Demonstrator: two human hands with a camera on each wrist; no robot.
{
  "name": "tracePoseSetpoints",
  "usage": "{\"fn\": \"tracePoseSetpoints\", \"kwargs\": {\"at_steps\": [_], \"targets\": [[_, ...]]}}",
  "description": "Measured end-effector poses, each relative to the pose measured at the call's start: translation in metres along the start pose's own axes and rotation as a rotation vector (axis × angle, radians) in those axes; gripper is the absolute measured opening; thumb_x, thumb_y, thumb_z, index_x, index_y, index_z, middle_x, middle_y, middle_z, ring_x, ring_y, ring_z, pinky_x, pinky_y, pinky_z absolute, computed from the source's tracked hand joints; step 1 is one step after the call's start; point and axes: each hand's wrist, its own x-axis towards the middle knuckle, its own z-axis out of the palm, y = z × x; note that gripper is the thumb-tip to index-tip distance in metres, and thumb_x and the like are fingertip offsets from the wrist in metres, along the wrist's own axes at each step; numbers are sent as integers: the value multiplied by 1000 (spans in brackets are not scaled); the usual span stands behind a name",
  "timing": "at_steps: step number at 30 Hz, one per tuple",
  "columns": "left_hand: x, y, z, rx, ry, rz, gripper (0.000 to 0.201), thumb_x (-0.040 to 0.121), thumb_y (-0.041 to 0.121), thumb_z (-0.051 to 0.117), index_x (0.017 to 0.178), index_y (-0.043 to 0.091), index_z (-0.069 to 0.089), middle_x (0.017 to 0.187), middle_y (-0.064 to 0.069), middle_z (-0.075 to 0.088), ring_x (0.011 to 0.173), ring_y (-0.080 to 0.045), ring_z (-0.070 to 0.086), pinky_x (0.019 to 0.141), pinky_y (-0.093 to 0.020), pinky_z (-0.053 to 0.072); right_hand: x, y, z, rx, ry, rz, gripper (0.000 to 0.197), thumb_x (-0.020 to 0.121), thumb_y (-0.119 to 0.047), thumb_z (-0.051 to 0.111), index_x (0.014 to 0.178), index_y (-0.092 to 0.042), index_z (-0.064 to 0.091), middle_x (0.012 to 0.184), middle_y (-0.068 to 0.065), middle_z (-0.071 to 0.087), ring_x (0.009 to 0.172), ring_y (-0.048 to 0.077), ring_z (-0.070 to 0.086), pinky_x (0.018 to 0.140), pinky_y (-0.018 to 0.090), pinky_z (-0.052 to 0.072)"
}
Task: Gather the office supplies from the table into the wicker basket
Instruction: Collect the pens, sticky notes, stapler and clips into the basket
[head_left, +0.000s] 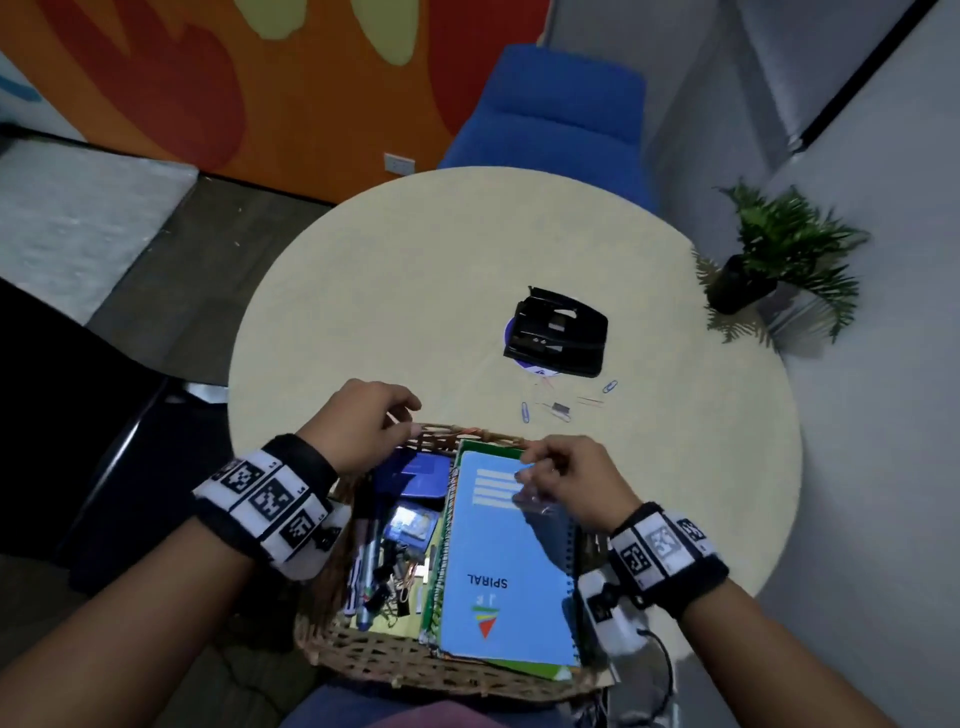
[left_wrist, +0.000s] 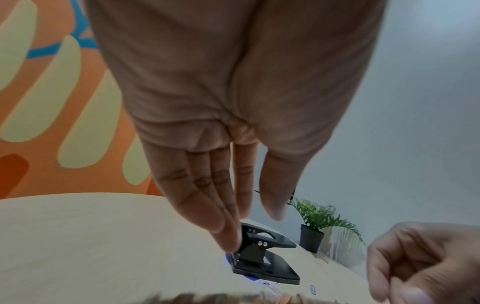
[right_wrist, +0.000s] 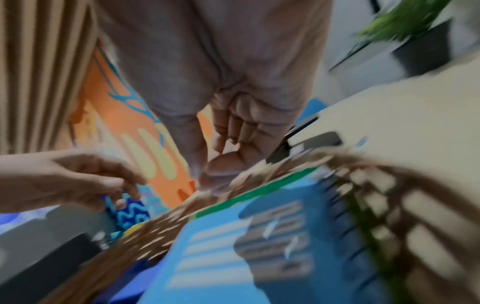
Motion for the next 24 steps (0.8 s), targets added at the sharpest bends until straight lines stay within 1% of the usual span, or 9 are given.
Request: {"fn": "tracePoseSetpoints", "kwargs": {"at_steps": [3, 6, 9, 11, 14, 16, 19, 22, 24], "targets": [[40, 32, 6, 68, -18, 57, 31, 86, 29, 64, 113, 14, 65, 103, -2, 72, 91, -19, 67, 89, -31, 50, 21, 21, -45, -30, 246, 53, 9, 84, -1, 67, 81, -10, 67, 68, 4, 60, 52, 10, 62, 60, 25, 57], [90, 62, 22, 208, -84, 111, 30, 87, 29, 62, 113, 14, 65, 109, -4, 70, 96, -21, 65, 90, -34, 50, 49, 44, -76, -92, 370, 101, 8, 85, 3, 64, 88, -2, 69, 73, 6, 64, 46, 0, 60, 47, 9, 47], [132, 90, 46, 394, -226, 181, 27, 87, 23, 62, 113, 14, 66, 113, -9, 68, 102, -27, 63, 90, -36, 50, 84, 70, -88, -269, 379, 138, 19, 84, -4, 66, 101, -9, 71, 102, 11, 71, 84, 21, 69, 78, 24, 53], [153, 104, 64, 575, -372, 239, 22, 87, 18, 60, 106, 14, 68, 103, -13, 65, 92, -31, 60, 80, -32, 49, 103, 80, -87, -404, 296, 87, 27, 89, -7, 60, 116, -10, 66, 128, 11, 61, 115, 29, 61, 97, 33, 48], [174, 103, 87, 797, -468, 390, 16, 87, 23, 54, 85, 14, 67, 83, -10, 58, 73, -29, 53, 68, -29, 44, 121, 88, -84, -617, 189, -3, 38, 92, -4, 50, 129, -9, 58, 148, 10, 45, 130, 32, 47, 104, 38, 42], [184, 92, 100, 892, -408, 510, 24, 85, 29, 51, 79, 14, 68, 78, -9, 64, 68, -31, 59, 66, -31, 52, 130, 95, -86, -695, 160, -21, 41, 86, 2, 51, 125, -8, 60, 144, 10, 48, 127, 32, 48, 98, 38, 46], [195, 83, 109, 963, -396, 629, 15, 81, 24, 55, 80, 14, 66, 83, -7, 64, 64, -30, 57, 56, -30, 44, 138, 104, -89, -745, 166, -13, 35, 75, 9, 56, 105, -3, 66, 123, 14, 59, 109, 33, 56, 79, 33, 50], [201, 91, 105, 950, -453, 643, 15, 81, 19, 55, 86, 11, 66, 93, -9, 63, 75, -31, 60, 60, -29, 37, 138, 107, -88, -688, 249, 11, 32, 77, 12, 53, 100, -4, 68, 112, 14, 62, 101, 32, 57, 72, 32, 46], [203, 95, 105, 961, -493, 590, 17, 82, 19, 55, 88, 10, 68, 95, -9, 65, 82, -31, 62, 65, -29, 42, 136, 108, -89, -639, 270, 63, 30, 81, 8, 52, 101, -7, 69, 110, 12, 62, 101, 30, 58, 69, 30, 43]]}}
